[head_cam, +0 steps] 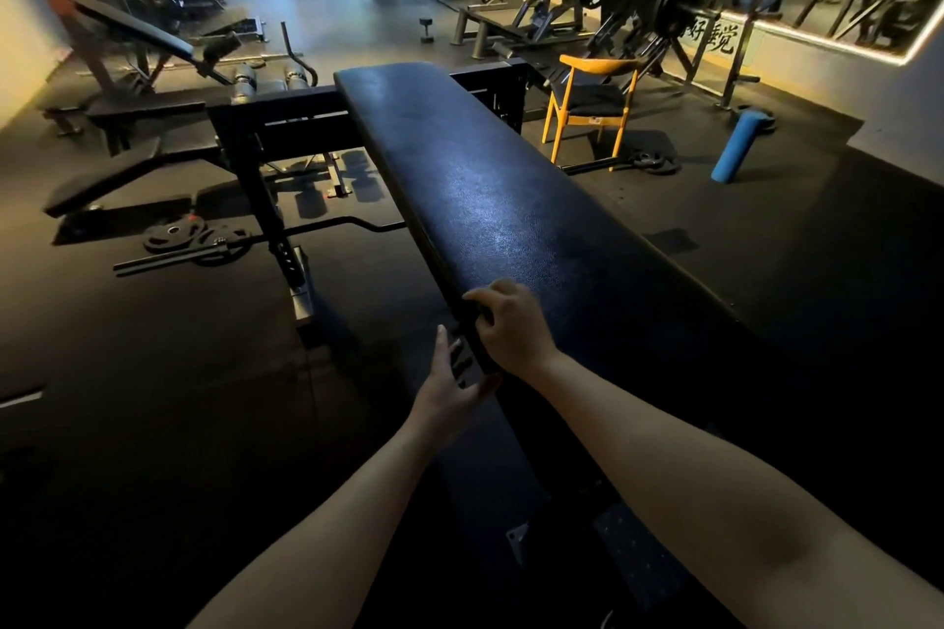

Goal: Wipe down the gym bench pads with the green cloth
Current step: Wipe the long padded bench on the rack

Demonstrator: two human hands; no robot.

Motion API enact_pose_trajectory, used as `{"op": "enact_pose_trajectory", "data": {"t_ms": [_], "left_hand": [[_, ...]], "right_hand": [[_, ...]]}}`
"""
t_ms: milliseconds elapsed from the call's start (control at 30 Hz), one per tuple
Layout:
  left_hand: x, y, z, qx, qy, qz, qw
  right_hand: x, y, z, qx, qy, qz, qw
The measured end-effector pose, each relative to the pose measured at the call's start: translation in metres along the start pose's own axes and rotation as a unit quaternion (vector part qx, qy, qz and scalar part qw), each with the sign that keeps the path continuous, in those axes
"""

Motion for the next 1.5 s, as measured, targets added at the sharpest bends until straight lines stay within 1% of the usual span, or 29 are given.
{"op": "enact_pose_trajectory", "data": {"t_ms": [33, 67, 133, 200, 300, 367, 433, 533, 567, 633, 700, 767, 800, 867, 933, 1000, 1067, 1133, 1200, 1267, 1333, 1500], "left_hand": [[0.000, 0.001, 0.001, 0.000, 0.003, 0.000, 1.000], [0.000, 0.002, 0.001, 0.002, 0.001, 0.008, 1.000], [0.000, 0.002, 0.004, -0.003, -0.004, 0.018, 1.000], [-0.001, 0.002, 0.007, -0.012, -0.029, 0.035, 0.999], [-0.001, 0.000, 0.009, -0.027, -0.062, 0.055, 0.996], [-0.001, -0.004, 0.002, -0.039, -0.066, 0.068, 0.995], [-0.004, -0.010, 0.002, -0.059, -0.076, 0.071, 0.993], [-0.008, -0.016, 0.014, -0.106, -0.094, 0.084, 0.986], [-0.007, -0.018, 0.019, -0.110, -0.097, 0.090, 0.985], [0.000, -0.015, 0.024, -0.097, -0.094, 0.134, 0.982], [0.008, -0.005, 0.027, -0.063, -0.077, 0.181, 0.978], [0.013, 0.008, 0.029, -0.048, -0.044, 0.213, 0.975], [0.016, 0.013, 0.027, -0.050, -0.030, 0.224, 0.973], [0.022, 0.019, 0.027, -0.052, -0.018, 0.234, 0.971], [0.029, 0.018, 0.026, -0.065, -0.004, 0.239, 0.969], [0.035, 0.010, 0.027, -0.117, 0.029, 0.240, 0.963], [0.041, -0.002, 0.026, -0.194, 0.059, 0.237, 0.950], [0.045, -0.015, 0.023, -0.213, 0.047, 0.230, 0.948], [0.037, -0.026, 0.022, -0.186, 0.034, 0.204, 0.961], [0.027, -0.032, 0.022, -0.155, 0.009, 0.197, 0.968], [0.022, -0.034, 0.016, -0.142, 0.003, 0.190, 0.972], [0.021, -0.026, 0.020, -0.111, -0.003, 0.209, 0.972]], "right_hand": [[0.004, 0.003, 0.005, -0.013, -0.029, 0.019, 0.999], [0.006, 0.003, 0.009, -0.035, -0.052, 0.018, 0.998], [0.004, -0.005, 0.010, -0.055, -0.064, -0.006, 0.996], [-0.004, -0.013, 0.007, -0.020, -0.051, -0.020, 0.998], [-0.013, -0.016, 0.003, 0.035, -0.056, -0.034, 0.997], [-0.020, -0.013, 0.000, 0.052, -0.040, -0.027, 0.997], [-0.028, -0.006, -0.001, 0.096, -0.023, -0.016, 0.995], [-0.037, 0.007, 0.007, 0.155, -0.019, -0.029, 0.987], [-0.040, 0.012, 0.011, 0.172, -0.014, -0.025, 0.985], [-0.048, 0.018, 0.019, 0.185, 0.010, 0.013, 0.983], [-0.055, 0.019, 0.025, 0.153, 0.029, 0.067, 0.986], [-0.054, 0.015, 0.030, 0.106, 0.022, 0.100, 0.989], [-0.053, 0.013, 0.031, 0.081, 0.010, 0.097, 0.992], [-0.050, 0.009, 0.029, 0.026, -0.010, 0.065, 0.998], [-0.051, 0.004, 0.028, -0.011, -0.008, 0.040, 0.999], [-0.052, 0.004, 0.026, -0.023, -0.003, 0.039, 0.999], [-0.052, 0.004, 0.025, -0.040, 0.006, 0.035, 0.999], [-0.051, 0.004, 0.028, -0.048, 0.011, 0.028, 0.998], [-0.051, 0.005, 0.030, -0.044, 0.011, 0.022, 0.999], [-0.051, 0.005, 0.031, -0.034, 0.005, 0.027, 0.999], [-0.051, 0.006, 0.031, -0.039, -0.003, 0.043, 0.998], [-0.048, 0.007, 0.035, -0.021, -0.065, 0.072, 0.995]]}}
Point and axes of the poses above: each hand's wrist, its own x-axis towards the middle knuckle, its own y-axis out of the back of the hand, z = x × y, the point moved 5 cm from there along x, towards the middle knuckle, and after that the axes turned 7 degrees about x, right-handed, at the moved point
